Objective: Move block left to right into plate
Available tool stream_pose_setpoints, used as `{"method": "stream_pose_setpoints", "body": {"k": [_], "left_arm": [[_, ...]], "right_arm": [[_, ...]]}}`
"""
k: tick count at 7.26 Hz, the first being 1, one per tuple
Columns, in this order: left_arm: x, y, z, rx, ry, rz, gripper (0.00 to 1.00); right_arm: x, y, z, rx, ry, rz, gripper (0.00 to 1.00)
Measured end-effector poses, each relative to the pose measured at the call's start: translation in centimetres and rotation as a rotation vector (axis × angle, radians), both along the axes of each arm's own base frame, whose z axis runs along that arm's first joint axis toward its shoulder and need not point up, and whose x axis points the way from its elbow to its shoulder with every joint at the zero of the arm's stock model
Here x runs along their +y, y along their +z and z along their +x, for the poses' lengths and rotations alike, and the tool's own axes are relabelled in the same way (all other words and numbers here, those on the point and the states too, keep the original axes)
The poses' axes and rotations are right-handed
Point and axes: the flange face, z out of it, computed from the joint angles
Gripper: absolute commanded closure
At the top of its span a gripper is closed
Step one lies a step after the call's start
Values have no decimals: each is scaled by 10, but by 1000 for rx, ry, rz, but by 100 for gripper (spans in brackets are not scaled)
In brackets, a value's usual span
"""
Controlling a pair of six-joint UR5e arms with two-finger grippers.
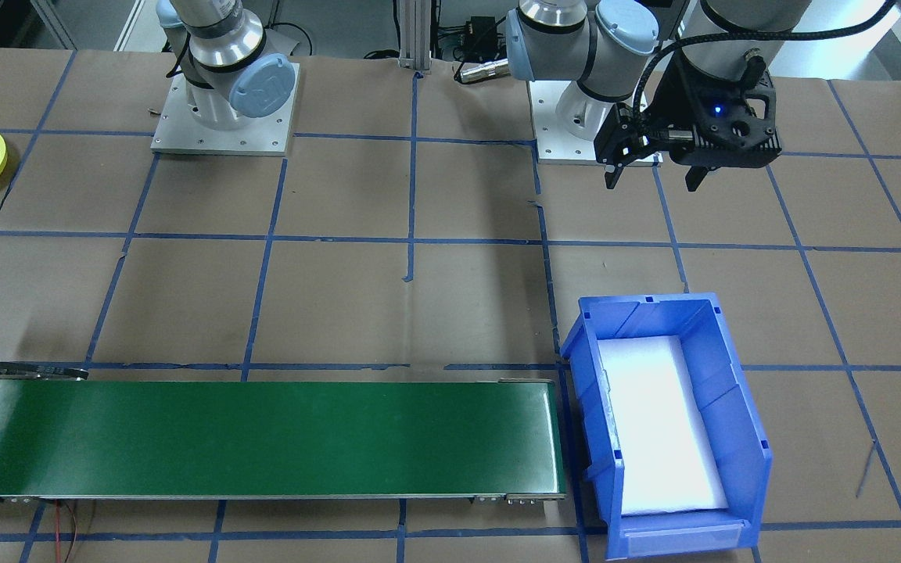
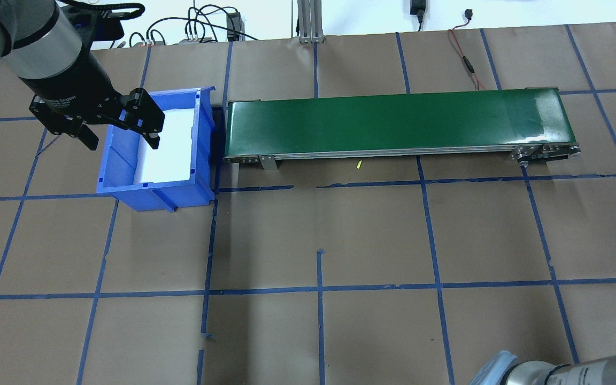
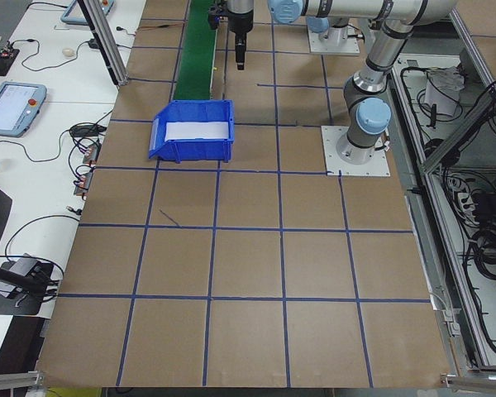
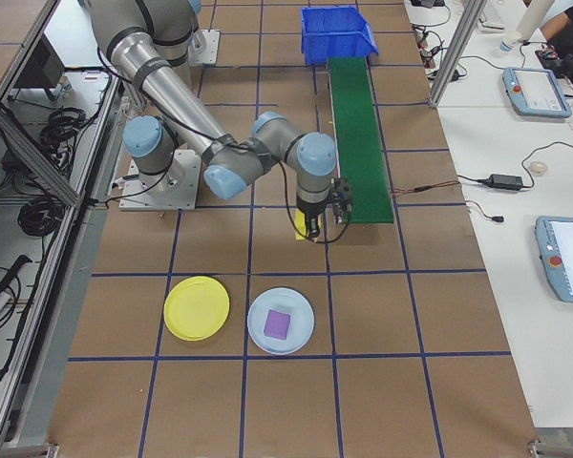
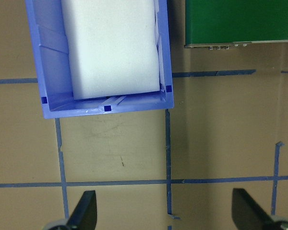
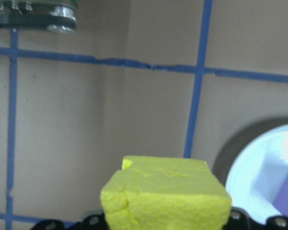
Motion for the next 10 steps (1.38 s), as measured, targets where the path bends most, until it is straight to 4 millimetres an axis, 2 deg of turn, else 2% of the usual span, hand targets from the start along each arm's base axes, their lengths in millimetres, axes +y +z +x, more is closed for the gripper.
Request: {"method": "stream_pose_setpoints", "body": {"k": [1, 2, 3, 4, 5, 6, 8, 10], "left_arm": [[0, 0, 0, 0, 0, 0, 0], [0, 0, 0, 0, 0, 0, 0], [0, 0, 0, 0, 1, 0, 0], [0, 0, 0, 0, 3, 0, 0], [0, 0, 0, 0, 5, 1, 0], [0, -1, 0, 0, 7, 1, 0], [0, -1, 0, 0, 8, 1, 0], [0, -1, 0, 0, 7, 1, 0]], "right_arm": [[45, -10, -43, -29, 1, -4, 63], [86, -23, -72, -56, -9, -19, 63], [124, -37, -93, -76, -27, -30, 61], [157, -51, -108, -92, -58, -33, 46], [190, -64, -120, -111, -93, -32, 2], [215, -73, -128, -125, -113, -34, 0], [237, -84, -137, -139, -116, -28, 0], [239, -79, -141, -123, -109, -30, 0]]}}
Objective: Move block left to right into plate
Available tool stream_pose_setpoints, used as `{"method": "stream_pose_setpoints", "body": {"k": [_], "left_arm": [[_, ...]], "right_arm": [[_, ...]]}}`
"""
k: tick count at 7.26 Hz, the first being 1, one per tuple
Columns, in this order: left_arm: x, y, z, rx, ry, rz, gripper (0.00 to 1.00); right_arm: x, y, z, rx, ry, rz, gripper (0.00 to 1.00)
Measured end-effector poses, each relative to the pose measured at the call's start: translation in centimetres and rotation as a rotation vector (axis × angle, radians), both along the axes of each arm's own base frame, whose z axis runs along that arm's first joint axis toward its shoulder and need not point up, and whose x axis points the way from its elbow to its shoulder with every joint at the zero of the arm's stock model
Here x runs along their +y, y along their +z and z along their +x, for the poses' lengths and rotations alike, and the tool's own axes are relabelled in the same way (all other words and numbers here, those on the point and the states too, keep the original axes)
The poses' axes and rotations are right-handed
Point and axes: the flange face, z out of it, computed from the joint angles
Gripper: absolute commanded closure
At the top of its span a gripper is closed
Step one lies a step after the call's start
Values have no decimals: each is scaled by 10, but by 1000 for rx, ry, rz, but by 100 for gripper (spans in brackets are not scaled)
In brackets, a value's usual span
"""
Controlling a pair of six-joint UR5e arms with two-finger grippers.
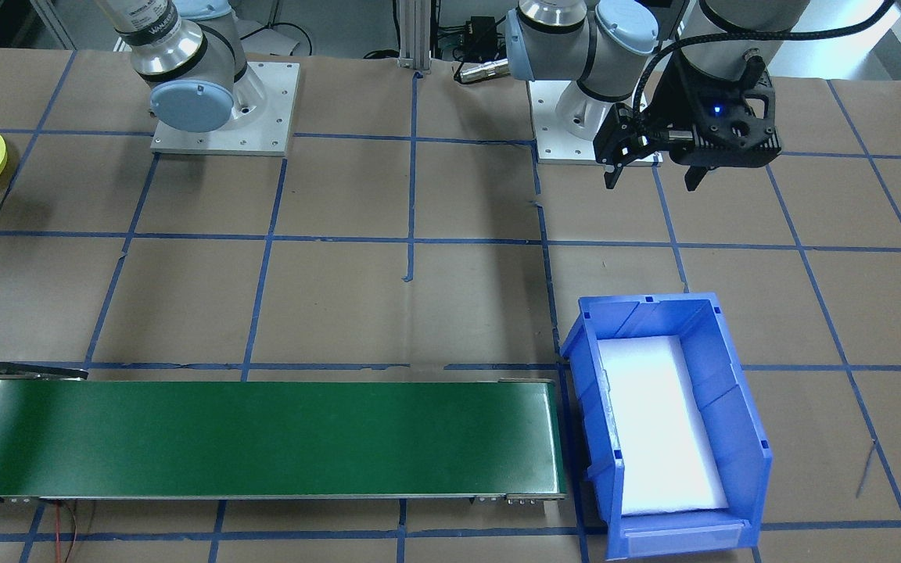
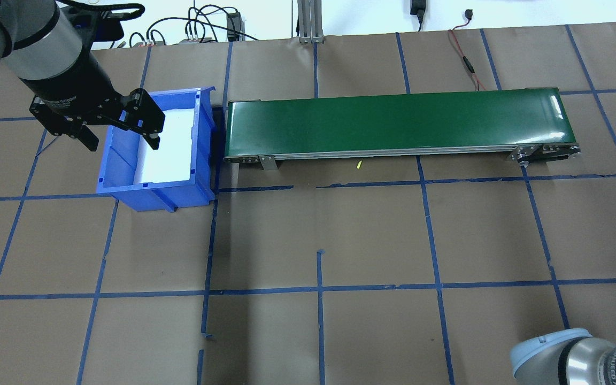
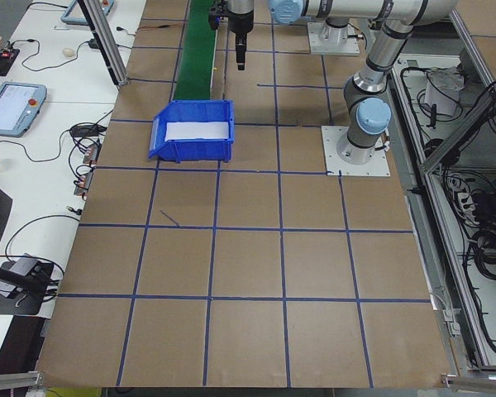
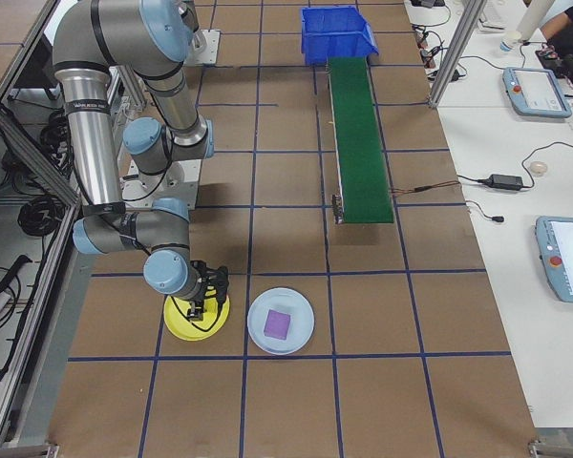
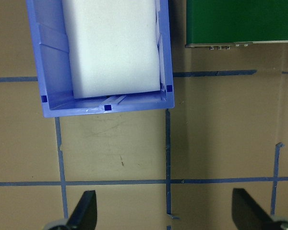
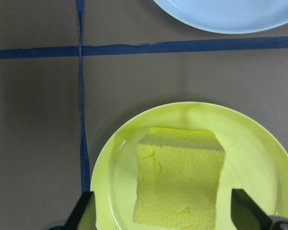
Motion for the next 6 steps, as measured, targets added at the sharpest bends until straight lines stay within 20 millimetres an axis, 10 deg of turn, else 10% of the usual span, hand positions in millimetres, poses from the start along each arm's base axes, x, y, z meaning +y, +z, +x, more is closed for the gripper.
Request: {"method": "stream_pose_setpoints", "body": {"k": [3, 6], "left_arm": [[0, 0, 0, 0, -2, 0, 0], [0, 0, 0, 0, -2, 0, 0]], "right_arm": [[-71, 32, 28, 72, 123, -39, 0], [-199, 77, 151, 80, 213, -109, 0]]}}
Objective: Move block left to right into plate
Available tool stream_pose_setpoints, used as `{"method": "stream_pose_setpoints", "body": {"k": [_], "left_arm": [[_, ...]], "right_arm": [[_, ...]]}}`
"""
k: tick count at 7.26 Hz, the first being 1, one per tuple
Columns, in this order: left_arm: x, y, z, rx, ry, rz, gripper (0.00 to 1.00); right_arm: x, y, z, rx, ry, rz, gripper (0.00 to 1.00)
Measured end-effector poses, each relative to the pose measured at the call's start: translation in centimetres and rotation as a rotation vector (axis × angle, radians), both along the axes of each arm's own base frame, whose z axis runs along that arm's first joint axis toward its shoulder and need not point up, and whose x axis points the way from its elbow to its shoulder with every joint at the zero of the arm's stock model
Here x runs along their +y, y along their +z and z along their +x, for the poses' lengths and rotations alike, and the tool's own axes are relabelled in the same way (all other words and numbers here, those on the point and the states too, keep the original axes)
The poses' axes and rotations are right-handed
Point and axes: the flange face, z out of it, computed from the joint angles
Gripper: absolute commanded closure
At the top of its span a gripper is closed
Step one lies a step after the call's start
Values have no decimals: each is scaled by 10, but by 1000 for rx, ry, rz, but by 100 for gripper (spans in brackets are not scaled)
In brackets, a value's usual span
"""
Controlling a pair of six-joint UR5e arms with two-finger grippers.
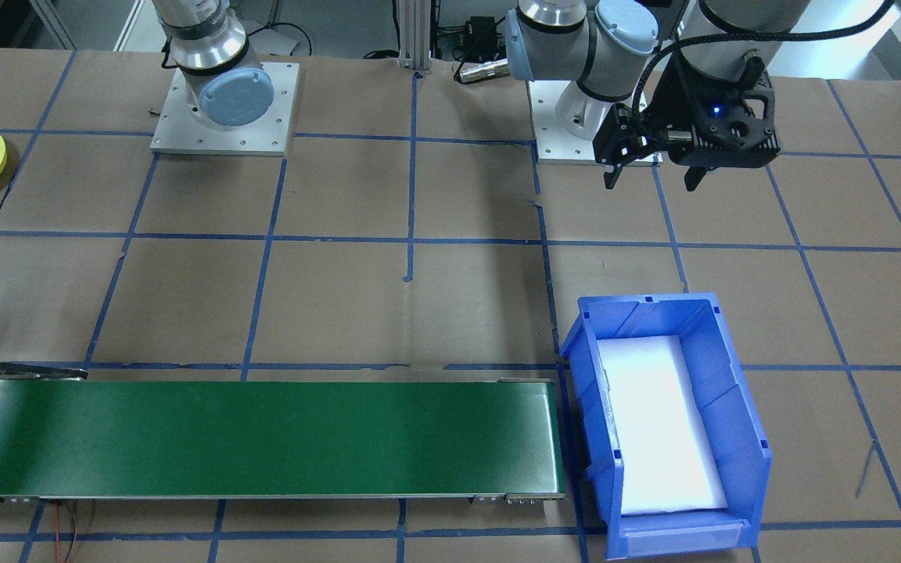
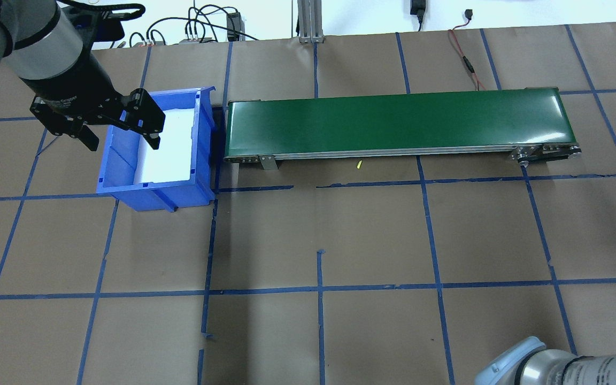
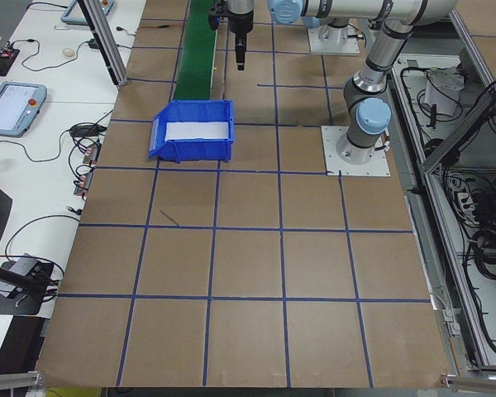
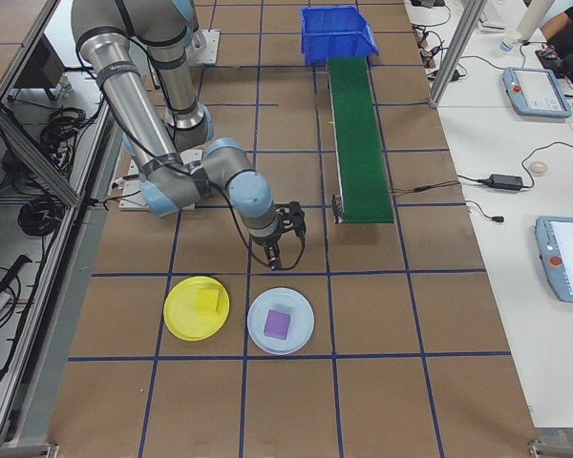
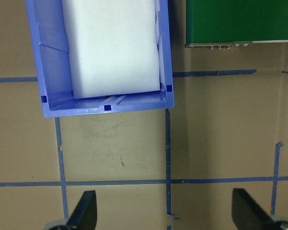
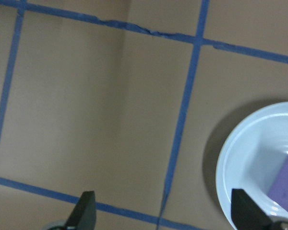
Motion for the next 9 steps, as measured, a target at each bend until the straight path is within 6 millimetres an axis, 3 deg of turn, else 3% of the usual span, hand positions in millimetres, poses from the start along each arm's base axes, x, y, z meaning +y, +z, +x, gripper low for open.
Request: {"method": "stream_pose_setpoints", "body": {"k": [2, 3, 4, 6, 7, 9], "left_arm": [[0, 0, 0, 0, 0, 0, 0], [0, 0, 0, 0, 1, 0, 0], [0, 0, 0, 0, 2, -1, 0], [0, 0, 0, 0, 2, -1, 0], [0, 0, 0, 0, 2, -1, 0], [0, 1, 0, 0, 2, -2, 0]], "right_arm": [[-70, 23, 106, -23, -37, 16, 1], [-102, 56, 170, -18, -71, 15, 1], [-121, 102, 231, -21, -120, 17, 0], [-133, 186, 325, -36, -196, 10, 0], [-131, 212, 364, -43, -206, -5, 0], [-123, 225, 406, -41, -182, -10, 0]]}}
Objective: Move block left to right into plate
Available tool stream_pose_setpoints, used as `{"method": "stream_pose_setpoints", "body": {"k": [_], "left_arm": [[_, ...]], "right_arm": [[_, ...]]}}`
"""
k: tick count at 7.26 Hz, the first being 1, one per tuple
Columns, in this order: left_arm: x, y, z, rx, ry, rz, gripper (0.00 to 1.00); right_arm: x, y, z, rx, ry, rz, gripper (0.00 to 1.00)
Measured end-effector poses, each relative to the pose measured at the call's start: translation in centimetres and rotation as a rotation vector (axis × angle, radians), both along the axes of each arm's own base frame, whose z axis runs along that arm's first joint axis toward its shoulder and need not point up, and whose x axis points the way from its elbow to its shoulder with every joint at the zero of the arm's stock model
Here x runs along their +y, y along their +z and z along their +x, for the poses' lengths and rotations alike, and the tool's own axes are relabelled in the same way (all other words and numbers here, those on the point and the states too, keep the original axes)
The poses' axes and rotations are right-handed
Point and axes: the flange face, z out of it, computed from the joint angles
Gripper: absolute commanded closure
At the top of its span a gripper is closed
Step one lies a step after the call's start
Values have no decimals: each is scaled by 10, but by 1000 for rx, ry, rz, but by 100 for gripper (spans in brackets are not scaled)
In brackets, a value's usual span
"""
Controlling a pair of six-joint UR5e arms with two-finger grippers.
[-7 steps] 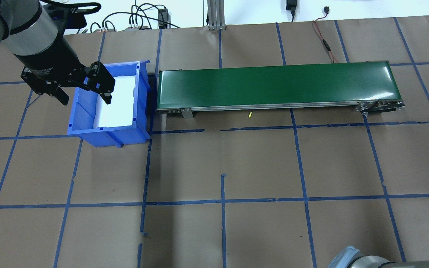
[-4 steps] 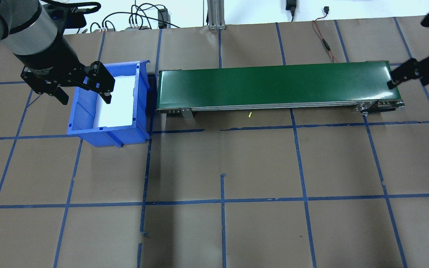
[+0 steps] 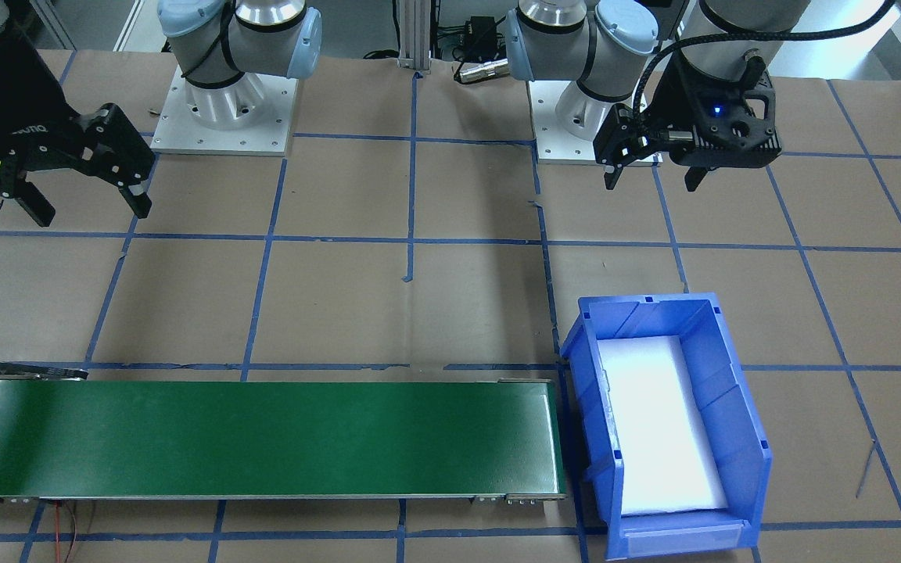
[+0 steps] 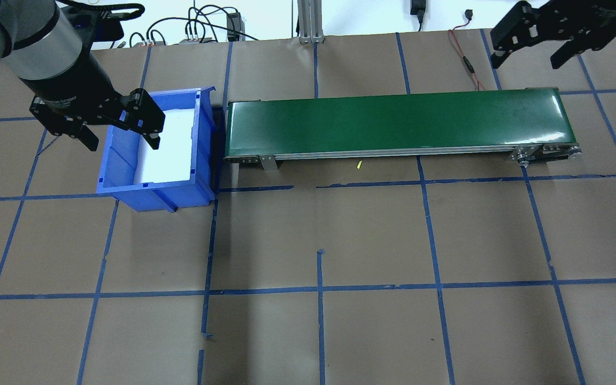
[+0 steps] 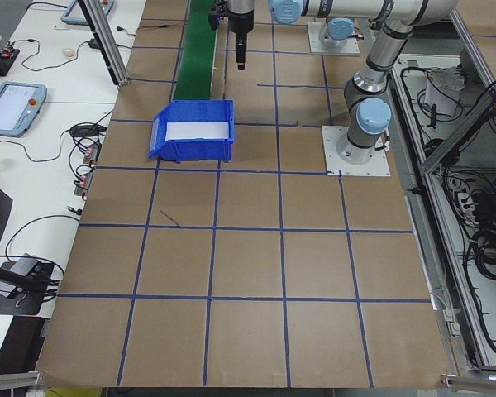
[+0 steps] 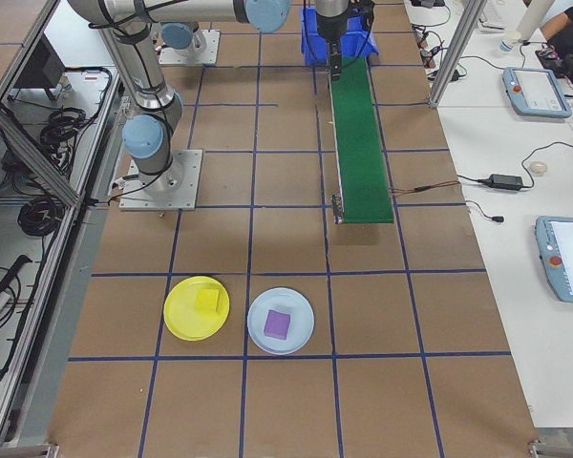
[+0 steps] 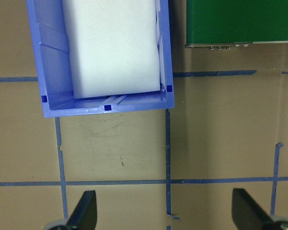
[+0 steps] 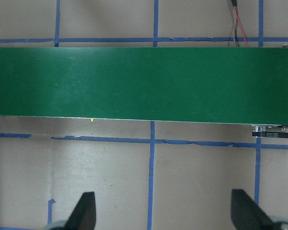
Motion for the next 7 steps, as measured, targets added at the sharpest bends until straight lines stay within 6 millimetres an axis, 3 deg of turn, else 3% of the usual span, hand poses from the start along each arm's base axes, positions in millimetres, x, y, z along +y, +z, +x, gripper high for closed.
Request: {"method": "stream_pose_setpoints", "body": {"k": [2, 4, 7], "left_arm": [[0, 0, 0, 0, 0, 0, 0], [0, 0, 0, 0, 0, 0, 0], [0, 0, 0, 0, 0, 0, 0]], "right_arm": [[8, -20, 31, 62, 46, 51, 0], [24, -58, 64, 146, 35, 150, 0], [31, -76, 76, 153, 15, 186, 0]]}}
